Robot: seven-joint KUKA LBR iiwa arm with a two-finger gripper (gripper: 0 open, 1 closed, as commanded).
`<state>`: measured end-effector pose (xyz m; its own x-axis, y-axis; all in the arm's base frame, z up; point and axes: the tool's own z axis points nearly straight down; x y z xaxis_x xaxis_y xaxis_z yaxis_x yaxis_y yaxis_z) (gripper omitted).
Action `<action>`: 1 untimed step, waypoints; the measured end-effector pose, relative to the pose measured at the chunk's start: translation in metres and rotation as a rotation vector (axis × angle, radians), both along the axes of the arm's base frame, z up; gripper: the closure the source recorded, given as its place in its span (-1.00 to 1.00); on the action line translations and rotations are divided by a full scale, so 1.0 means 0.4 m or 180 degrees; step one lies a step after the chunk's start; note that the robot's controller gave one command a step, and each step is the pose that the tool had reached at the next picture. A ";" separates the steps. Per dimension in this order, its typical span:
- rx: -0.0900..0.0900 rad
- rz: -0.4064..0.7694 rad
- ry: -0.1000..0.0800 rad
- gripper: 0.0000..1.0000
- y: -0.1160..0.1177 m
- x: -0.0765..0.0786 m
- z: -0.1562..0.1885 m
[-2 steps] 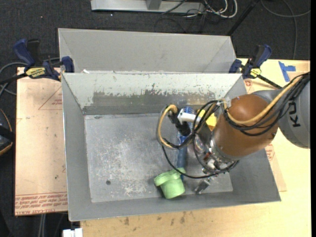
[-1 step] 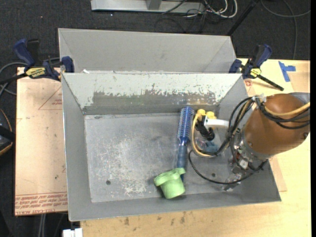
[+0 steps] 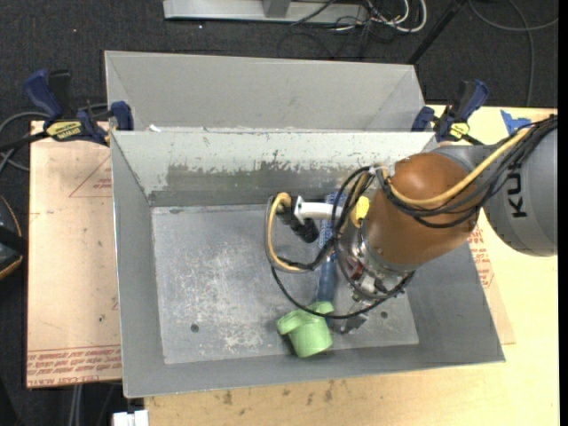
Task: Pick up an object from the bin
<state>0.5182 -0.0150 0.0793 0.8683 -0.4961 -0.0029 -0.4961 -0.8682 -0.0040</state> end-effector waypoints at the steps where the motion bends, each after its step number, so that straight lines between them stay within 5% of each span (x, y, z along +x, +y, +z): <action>1: -0.0012 0.0215 -0.0040 -1.00 0.093 -0.091 0.004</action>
Offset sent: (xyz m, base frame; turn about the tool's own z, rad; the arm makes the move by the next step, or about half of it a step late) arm -0.0402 0.0342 -0.0020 -0.0609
